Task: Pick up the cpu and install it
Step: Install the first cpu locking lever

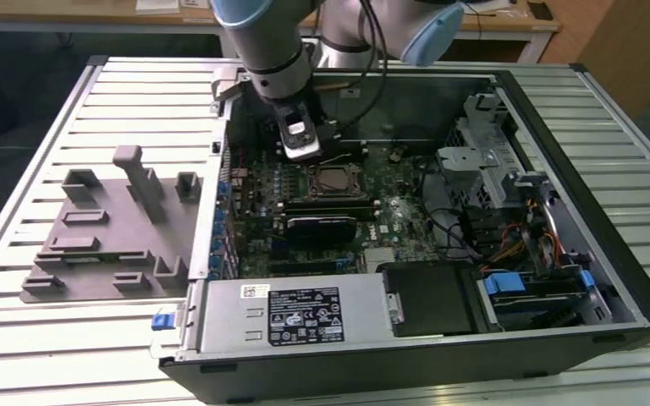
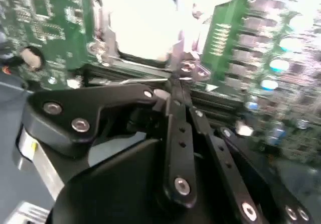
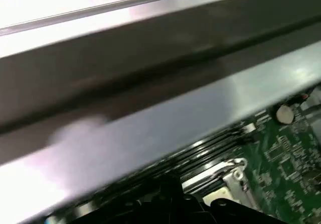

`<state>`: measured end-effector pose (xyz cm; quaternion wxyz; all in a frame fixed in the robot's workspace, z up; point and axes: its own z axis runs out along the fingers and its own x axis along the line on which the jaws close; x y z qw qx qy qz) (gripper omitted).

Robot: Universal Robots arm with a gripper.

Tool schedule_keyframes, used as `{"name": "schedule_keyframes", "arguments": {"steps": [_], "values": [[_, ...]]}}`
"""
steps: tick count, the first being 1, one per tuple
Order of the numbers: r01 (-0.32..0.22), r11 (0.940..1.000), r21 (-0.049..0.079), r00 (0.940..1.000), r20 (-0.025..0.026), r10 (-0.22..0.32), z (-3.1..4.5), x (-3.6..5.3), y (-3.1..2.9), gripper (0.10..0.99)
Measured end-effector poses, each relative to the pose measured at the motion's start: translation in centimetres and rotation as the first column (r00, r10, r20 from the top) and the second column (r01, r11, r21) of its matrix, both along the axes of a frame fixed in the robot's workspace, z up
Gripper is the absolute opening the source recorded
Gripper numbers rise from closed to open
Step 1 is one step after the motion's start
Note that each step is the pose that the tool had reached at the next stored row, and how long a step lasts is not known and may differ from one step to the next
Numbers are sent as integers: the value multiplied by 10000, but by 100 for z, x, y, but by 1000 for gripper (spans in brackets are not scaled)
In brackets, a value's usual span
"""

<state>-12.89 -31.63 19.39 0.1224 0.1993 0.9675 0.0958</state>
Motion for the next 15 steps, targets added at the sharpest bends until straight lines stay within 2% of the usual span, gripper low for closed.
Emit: {"name": "schedule_keyframes", "arguments": {"steps": [1, 10, 13, 15], "values": [[-1, 10000, 1, 10000, 3, 1, 23, 1, 0, 110], [-1, 10000, 3, 10000, 5, 1, 431, 2, 1, 110], [-2, 10000, 2, 10000, 5, 2, 449, 8, 1, 110], [-1, 10000, 2, 10000, -4, 1, 448, 55, 1, 110]]}}
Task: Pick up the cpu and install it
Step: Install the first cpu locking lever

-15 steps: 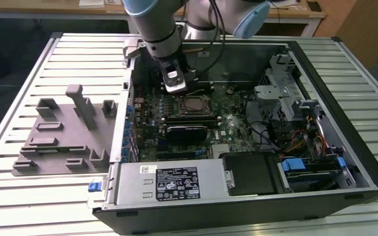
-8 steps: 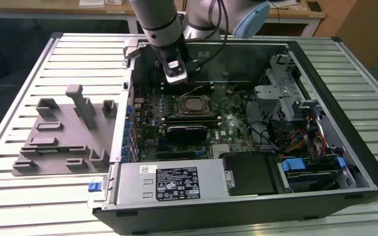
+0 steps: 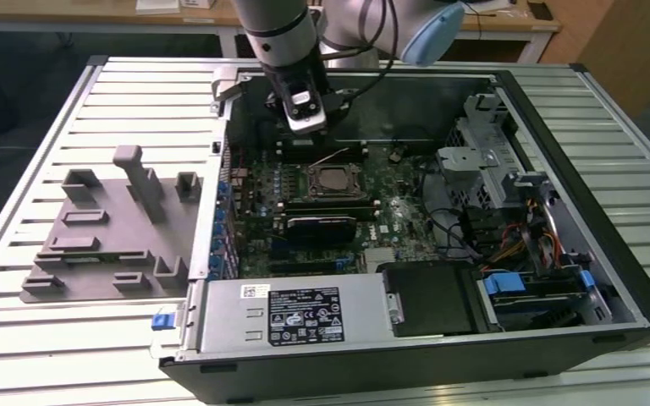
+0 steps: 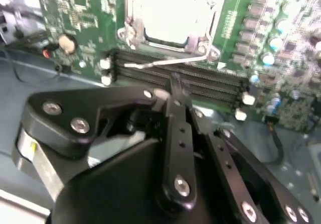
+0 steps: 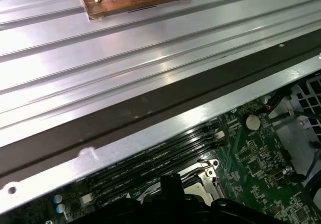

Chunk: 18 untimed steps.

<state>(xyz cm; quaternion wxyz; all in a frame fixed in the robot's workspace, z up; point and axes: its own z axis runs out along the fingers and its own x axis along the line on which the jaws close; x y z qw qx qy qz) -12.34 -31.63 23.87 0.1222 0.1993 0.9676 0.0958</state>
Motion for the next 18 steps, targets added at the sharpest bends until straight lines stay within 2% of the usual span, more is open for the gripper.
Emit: {"name": "schedule_keyframes", "arguments": {"steps": [4, 7, 10, 11, 16, 18], "values": [[2, 10000, 0, 10000, -15, -2, -11, 92, 0, 110], [-1, 10000, -15, 10000, -19, 1, -48, 133, 0, 110], [-68, 10000, -45, 10000, -73, 68, -89, 179, 0, 110], [-77, 9999, -78, 9999, -95, 76, -96, 181, 0, 110], [-101, 9995, -305, 9999, -133, 97, -139, 184, 0, 110], [-212, 9993, -310, 9997, -136, 207, -144, 184, 1, 110]]}}
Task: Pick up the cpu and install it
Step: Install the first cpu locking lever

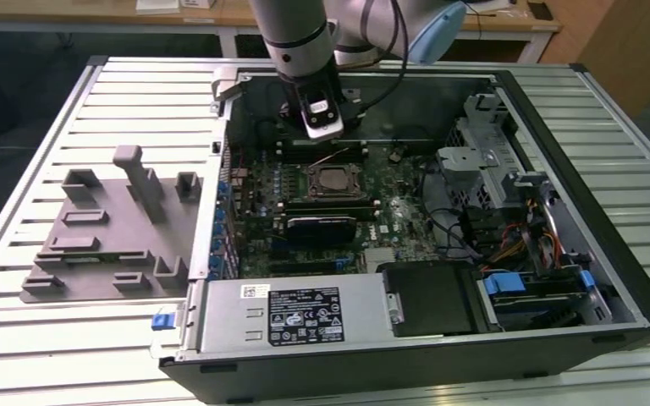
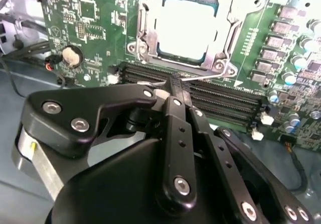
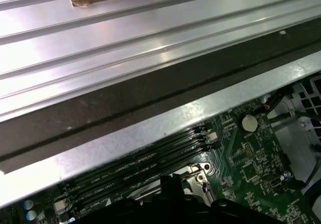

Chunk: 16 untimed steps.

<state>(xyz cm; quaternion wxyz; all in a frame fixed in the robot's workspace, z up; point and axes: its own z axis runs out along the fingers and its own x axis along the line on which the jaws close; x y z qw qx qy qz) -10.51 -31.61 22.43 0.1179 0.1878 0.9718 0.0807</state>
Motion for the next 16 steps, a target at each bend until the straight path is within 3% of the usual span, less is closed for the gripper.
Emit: {"name": "schedule_keyframes", "arguments": {"steps": [16], "values": [[-394, 9992, 6, 9992, -7, 394, -47, 59, 5, 110]]}}
